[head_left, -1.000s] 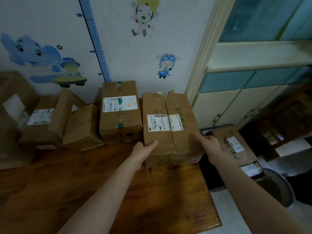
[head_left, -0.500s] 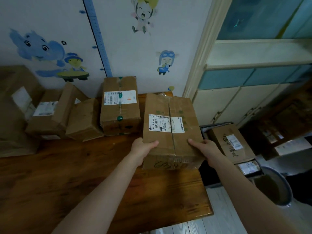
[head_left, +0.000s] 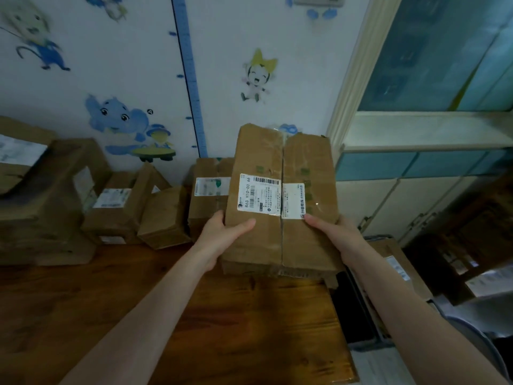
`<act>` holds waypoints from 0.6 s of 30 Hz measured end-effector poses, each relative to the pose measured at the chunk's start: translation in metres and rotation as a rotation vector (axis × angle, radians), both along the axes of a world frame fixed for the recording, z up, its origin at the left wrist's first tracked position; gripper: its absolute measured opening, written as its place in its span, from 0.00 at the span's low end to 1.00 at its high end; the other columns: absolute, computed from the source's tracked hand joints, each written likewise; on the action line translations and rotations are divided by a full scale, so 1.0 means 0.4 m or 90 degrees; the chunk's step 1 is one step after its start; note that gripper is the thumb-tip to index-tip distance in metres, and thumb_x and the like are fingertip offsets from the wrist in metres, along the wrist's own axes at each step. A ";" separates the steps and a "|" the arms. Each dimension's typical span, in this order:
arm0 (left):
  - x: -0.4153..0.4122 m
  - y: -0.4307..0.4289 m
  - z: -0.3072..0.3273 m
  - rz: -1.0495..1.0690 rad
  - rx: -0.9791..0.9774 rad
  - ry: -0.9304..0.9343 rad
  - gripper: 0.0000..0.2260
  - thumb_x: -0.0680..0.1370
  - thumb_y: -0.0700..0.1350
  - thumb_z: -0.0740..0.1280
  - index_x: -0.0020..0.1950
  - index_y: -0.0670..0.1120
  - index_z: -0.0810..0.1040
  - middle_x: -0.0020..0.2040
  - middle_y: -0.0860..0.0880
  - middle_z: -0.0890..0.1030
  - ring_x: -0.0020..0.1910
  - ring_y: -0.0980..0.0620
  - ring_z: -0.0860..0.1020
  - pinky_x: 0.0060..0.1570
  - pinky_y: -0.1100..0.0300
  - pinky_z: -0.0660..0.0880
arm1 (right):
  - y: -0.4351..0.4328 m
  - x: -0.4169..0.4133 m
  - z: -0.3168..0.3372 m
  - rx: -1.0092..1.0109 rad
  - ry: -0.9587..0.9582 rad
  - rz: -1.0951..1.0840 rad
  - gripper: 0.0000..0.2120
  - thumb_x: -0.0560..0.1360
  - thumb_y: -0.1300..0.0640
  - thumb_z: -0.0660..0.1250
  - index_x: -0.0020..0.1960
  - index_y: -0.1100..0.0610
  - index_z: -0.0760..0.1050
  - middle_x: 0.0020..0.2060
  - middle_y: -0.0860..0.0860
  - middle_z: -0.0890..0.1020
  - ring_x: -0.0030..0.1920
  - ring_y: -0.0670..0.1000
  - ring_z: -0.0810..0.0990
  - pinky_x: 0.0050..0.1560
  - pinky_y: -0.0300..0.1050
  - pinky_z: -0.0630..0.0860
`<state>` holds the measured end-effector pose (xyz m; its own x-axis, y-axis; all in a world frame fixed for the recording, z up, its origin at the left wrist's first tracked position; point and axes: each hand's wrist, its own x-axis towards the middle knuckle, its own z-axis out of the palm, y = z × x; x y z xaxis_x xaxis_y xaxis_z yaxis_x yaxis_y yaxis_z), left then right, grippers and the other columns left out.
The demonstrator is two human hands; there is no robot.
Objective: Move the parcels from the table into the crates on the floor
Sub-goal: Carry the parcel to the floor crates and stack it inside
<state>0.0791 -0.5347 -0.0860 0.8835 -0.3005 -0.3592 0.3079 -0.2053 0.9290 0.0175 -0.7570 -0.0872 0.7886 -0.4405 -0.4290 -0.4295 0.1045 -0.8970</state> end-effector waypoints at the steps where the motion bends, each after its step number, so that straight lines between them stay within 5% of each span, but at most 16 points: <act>1: 0.003 0.007 0.010 -0.005 0.009 -0.015 0.27 0.73 0.49 0.72 0.69 0.50 0.67 0.57 0.54 0.74 0.56 0.53 0.72 0.60 0.54 0.70 | 0.011 0.006 0.005 -0.013 -0.017 0.008 0.27 0.67 0.52 0.76 0.63 0.57 0.72 0.45 0.47 0.78 0.44 0.47 0.76 0.39 0.42 0.72; 5: 0.018 0.042 0.036 0.101 0.009 -0.063 0.21 0.74 0.42 0.72 0.65 0.47 0.73 0.60 0.50 0.78 0.59 0.50 0.75 0.61 0.52 0.72 | 0.060 0.034 0.029 -0.047 -0.048 0.054 0.25 0.66 0.52 0.77 0.60 0.56 0.74 0.47 0.47 0.79 0.45 0.47 0.77 0.40 0.40 0.74; 9: 0.030 0.078 0.059 0.120 0.045 -0.096 0.18 0.73 0.38 0.72 0.61 0.46 0.74 0.60 0.47 0.79 0.61 0.48 0.75 0.63 0.48 0.71 | 0.088 0.058 0.049 -0.072 -0.043 0.093 0.27 0.66 0.46 0.76 0.60 0.55 0.73 0.53 0.50 0.80 0.50 0.51 0.78 0.52 0.47 0.77; 14: 0.059 0.114 0.081 0.099 0.040 -0.088 0.16 0.73 0.47 0.73 0.58 0.48 0.75 0.54 0.51 0.79 0.48 0.55 0.78 0.40 0.63 0.74 | 0.128 0.067 0.064 -0.123 -0.096 0.116 0.18 0.71 0.52 0.73 0.57 0.55 0.75 0.46 0.49 0.80 0.43 0.45 0.78 0.40 0.39 0.75; 18: 0.070 0.131 0.085 0.179 -0.030 -0.133 0.10 0.71 0.42 0.74 0.48 0.53 0.78 0.51 0.48 0.83 0.47 0.53 0.82 0.45 0.57 0.78 | 0.146 0.071 0.076 -0.163 -0.101 0.167 0.14 0.71 0.50 0.73 0.53 0.52 0.74 0.45 0.47 0.79 0.46 0.48 0.79 0.47 0.41 0.76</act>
<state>0.1072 -0.4823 -0.0518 0.9870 -0.0469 -0.1535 0.1486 -0.0945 0.9844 0.0458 -0.6988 -0.0566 0.9364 -0.2917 -0.1952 -0.2658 -0.2262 -0.9371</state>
